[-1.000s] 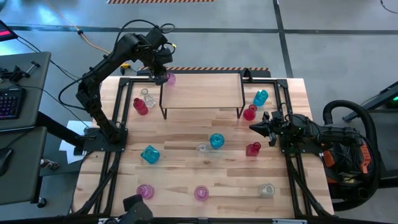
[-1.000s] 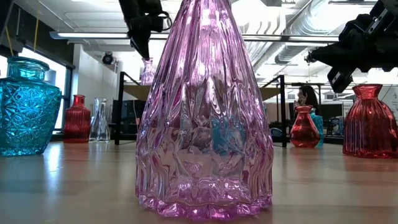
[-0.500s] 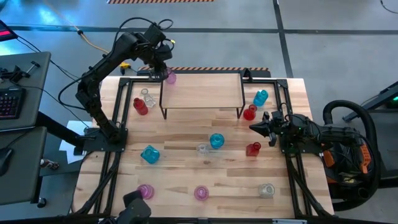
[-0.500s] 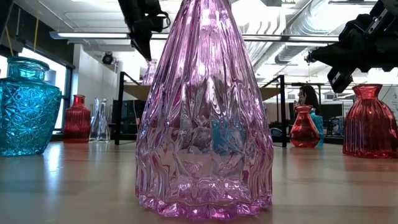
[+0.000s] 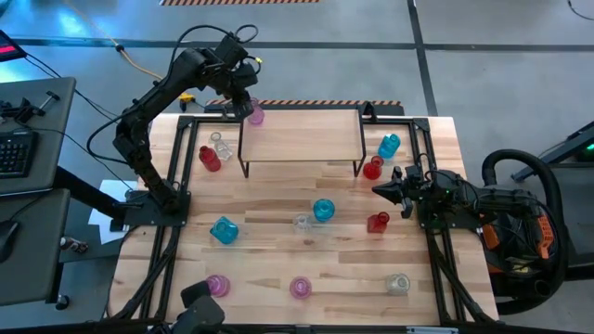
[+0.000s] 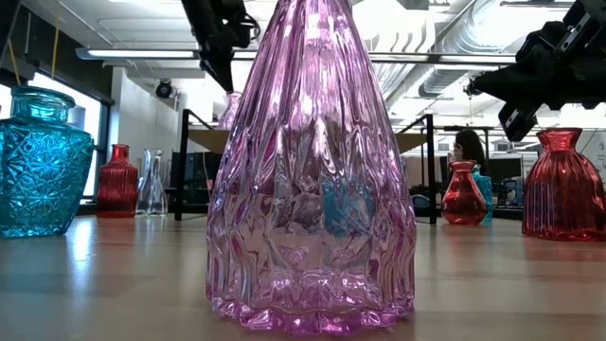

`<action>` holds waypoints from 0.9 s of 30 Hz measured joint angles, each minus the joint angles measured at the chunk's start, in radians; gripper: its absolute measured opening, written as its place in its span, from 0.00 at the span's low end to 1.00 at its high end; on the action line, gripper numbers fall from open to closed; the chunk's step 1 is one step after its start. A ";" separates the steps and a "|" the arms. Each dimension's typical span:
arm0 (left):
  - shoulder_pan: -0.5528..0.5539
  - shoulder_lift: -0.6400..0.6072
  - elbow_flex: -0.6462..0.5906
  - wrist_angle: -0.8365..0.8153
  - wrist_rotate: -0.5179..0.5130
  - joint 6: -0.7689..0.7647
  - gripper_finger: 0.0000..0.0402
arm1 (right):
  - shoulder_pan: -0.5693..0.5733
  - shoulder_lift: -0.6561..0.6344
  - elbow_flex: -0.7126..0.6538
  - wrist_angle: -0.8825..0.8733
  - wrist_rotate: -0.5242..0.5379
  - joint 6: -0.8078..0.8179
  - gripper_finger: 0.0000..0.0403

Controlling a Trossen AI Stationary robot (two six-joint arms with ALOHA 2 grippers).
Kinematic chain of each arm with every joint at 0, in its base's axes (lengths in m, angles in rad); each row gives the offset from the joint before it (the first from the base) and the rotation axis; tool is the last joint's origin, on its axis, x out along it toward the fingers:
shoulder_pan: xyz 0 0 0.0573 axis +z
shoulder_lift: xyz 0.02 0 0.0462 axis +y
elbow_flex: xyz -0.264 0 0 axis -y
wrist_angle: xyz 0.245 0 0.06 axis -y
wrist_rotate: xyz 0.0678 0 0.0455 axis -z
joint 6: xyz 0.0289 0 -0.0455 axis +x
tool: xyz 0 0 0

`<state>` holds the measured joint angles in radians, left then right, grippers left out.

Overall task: Sort vases onto shelf
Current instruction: Put the top right red vase on the shelf

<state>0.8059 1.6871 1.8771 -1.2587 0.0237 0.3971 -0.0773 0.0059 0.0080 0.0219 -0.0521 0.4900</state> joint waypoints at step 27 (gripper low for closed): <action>-0.161 -0.002 0.167 -0.178 0.030 -0.184 0.14 | 0.000 0.000 0.000 0.000 0.000 0.000 0.00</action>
<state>0.6450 1.6855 2.0438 -1.4364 0.0538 0.2136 -0.0775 0.0062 0.0081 0.0219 -0.0521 0.4900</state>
